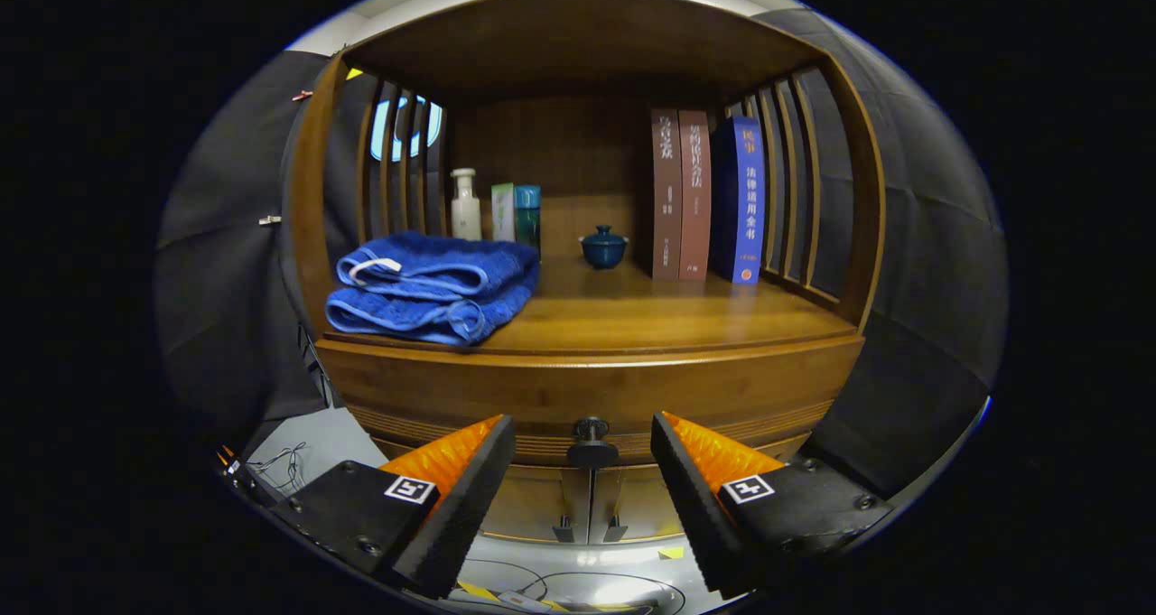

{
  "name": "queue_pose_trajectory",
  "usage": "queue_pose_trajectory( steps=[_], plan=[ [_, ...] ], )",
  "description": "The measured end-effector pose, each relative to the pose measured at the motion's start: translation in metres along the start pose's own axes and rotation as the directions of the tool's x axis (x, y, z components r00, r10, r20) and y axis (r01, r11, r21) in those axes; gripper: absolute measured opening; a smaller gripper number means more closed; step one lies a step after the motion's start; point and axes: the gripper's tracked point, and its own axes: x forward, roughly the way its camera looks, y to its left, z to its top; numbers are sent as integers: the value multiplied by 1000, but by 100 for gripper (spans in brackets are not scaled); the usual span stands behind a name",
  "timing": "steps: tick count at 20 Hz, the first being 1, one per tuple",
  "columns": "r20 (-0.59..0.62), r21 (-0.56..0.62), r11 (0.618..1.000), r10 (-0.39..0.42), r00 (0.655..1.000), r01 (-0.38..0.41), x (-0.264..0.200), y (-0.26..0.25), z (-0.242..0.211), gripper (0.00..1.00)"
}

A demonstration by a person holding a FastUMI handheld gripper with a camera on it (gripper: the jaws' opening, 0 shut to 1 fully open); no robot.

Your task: Pull open the drawer, take out the items inside it, and place them on the countertop above the cabinet.

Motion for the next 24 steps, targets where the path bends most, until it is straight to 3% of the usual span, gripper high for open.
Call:
queue_pose_trajectory(
  steps=[6,8,11,12,14,15,16,24],
  plan=[
    [-66,12,1000,-20,998,20,36,-8,-28,97],
    [-106,19,999,-24,994,26,46,-10,-40,79],
    [-139,33,999,-6,990,10,50,-6,-46,70],
    [-133,21,1000,-15,991,17,46,-5,-47,50],
    [-135,5,1000,-26,990,27,52,-7,-49,41],
    [-138,10,1000,-26,990,27,50,-6,-48,41],
    [-142,7,1000,-23,990,24,47,-6,-47,33],
    [-189,-37,999,-17,982,10,33,-6,-54,33]
  ],
)
